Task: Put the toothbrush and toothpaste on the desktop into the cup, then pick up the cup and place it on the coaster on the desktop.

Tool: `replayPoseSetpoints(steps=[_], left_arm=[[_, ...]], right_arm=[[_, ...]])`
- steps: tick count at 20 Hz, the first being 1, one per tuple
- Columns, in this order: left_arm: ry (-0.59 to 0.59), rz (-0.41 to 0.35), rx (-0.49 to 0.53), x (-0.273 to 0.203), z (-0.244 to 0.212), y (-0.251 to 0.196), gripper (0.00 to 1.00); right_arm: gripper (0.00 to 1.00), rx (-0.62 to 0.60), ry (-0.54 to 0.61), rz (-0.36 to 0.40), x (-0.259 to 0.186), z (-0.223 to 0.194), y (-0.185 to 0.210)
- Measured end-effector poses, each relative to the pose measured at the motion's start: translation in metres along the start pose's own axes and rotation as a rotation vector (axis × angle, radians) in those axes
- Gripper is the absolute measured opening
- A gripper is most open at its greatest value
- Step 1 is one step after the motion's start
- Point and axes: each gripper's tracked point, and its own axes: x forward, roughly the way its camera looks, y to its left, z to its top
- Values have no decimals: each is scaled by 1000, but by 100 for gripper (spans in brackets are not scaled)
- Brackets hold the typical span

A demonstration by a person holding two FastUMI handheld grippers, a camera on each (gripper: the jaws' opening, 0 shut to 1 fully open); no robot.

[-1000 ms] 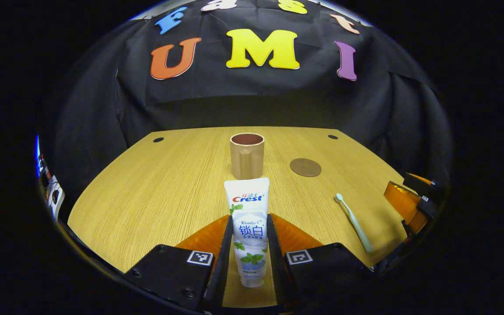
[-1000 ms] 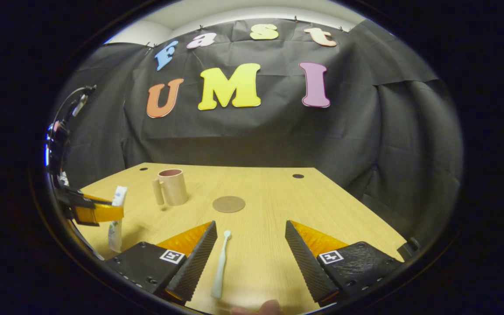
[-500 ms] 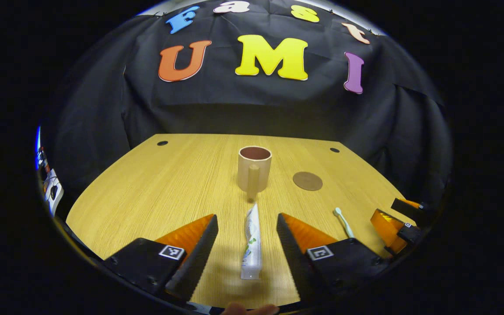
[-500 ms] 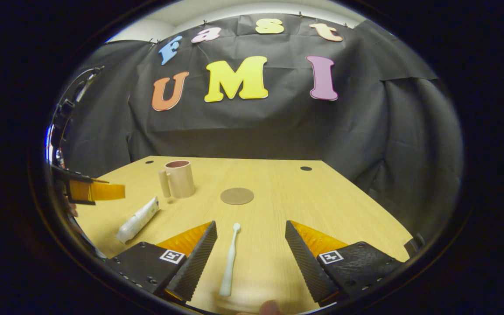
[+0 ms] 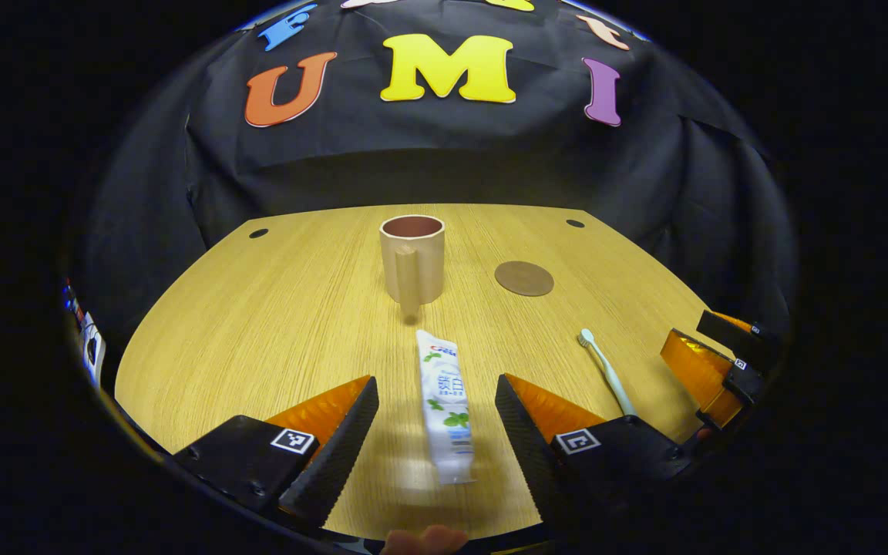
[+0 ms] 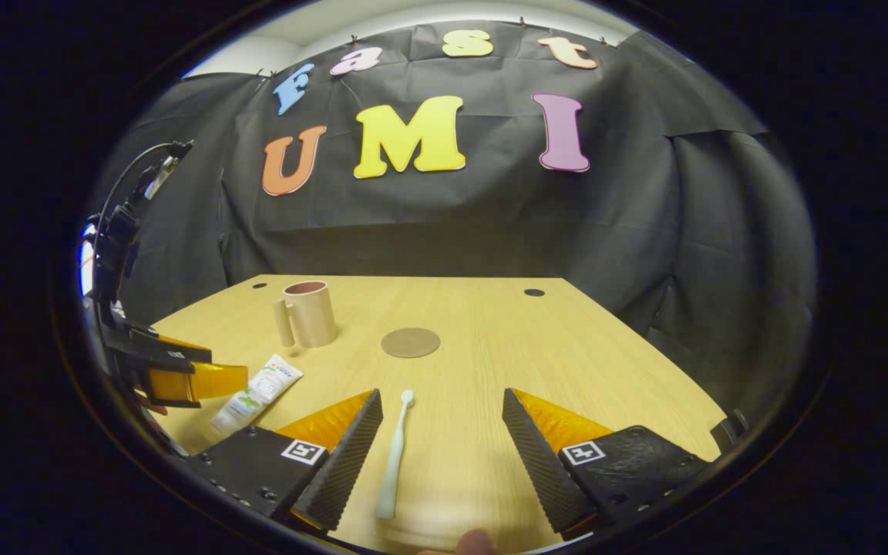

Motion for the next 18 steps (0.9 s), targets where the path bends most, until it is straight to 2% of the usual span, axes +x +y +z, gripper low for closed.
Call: replayPoseSetpoints(steps=[5,8,9,13,18], left_arm=[[61,6,18,13,-19,-5,97],[129,0,-4,24,-38,-9,97],[142,-6,-11,28,-40,-12,100],[161,-2,-12,36,-45,-12,96],[164,11,15,38,-47,-11,86]], right_arm=[[95,20,5,-7,0,-1,-12],[95,31,8,-8,0,-3,-16],[95,32,10,-9,0,-3,-17],[95,46,16,-13,1,-4,-22],[94,64,22,-11,2,-5,-21]])
